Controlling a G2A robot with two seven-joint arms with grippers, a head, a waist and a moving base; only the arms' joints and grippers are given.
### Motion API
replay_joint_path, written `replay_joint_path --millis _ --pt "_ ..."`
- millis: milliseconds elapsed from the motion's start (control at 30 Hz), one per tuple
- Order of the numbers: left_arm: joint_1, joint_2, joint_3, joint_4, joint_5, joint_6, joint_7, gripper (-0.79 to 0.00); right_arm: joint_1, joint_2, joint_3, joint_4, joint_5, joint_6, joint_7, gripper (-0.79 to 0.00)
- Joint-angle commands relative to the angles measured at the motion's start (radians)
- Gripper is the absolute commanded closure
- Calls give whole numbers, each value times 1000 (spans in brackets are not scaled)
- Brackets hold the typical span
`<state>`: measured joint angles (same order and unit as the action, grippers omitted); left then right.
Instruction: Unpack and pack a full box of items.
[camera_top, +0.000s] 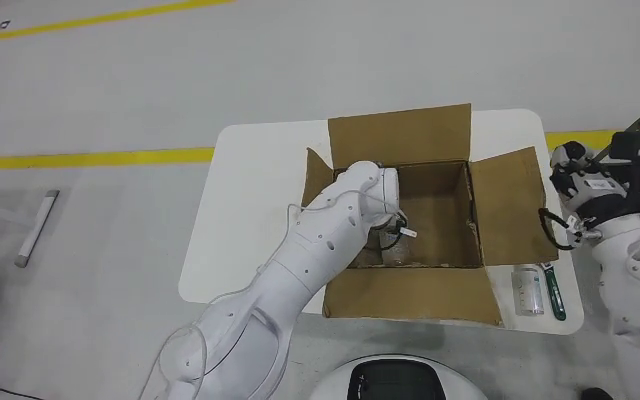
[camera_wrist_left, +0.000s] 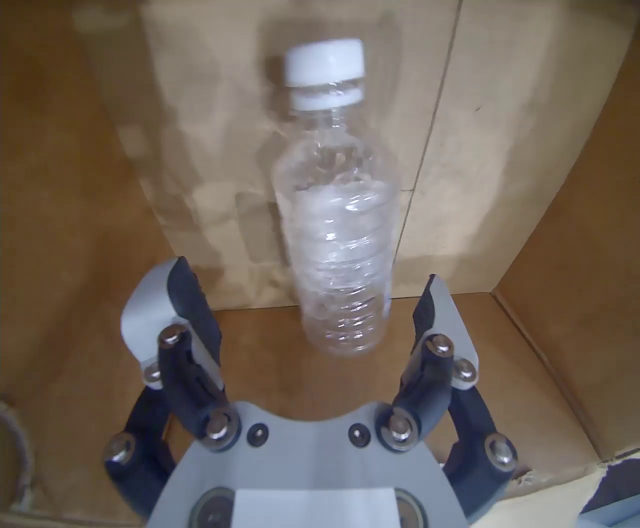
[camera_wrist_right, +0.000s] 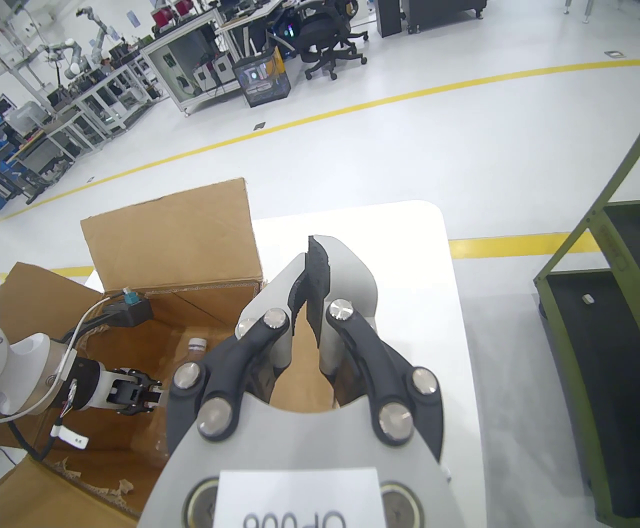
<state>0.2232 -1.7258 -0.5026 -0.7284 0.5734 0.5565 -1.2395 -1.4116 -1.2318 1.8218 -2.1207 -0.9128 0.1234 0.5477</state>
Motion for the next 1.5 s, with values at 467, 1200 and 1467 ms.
replay_joint_path --millis 467,1200,1467 --pt "210 179 -271 -590 264 0 -24 -785 -5 60 271 115 -123 -137 529 0" --pt "289 211 -323 -715 339 -22 -46 -785 -59 61 271 109 -35 -171 548 0" --pt "289 211 -323 -715 339 -22 -46 -785 -59 61 271 109 -35 -171 548 0"
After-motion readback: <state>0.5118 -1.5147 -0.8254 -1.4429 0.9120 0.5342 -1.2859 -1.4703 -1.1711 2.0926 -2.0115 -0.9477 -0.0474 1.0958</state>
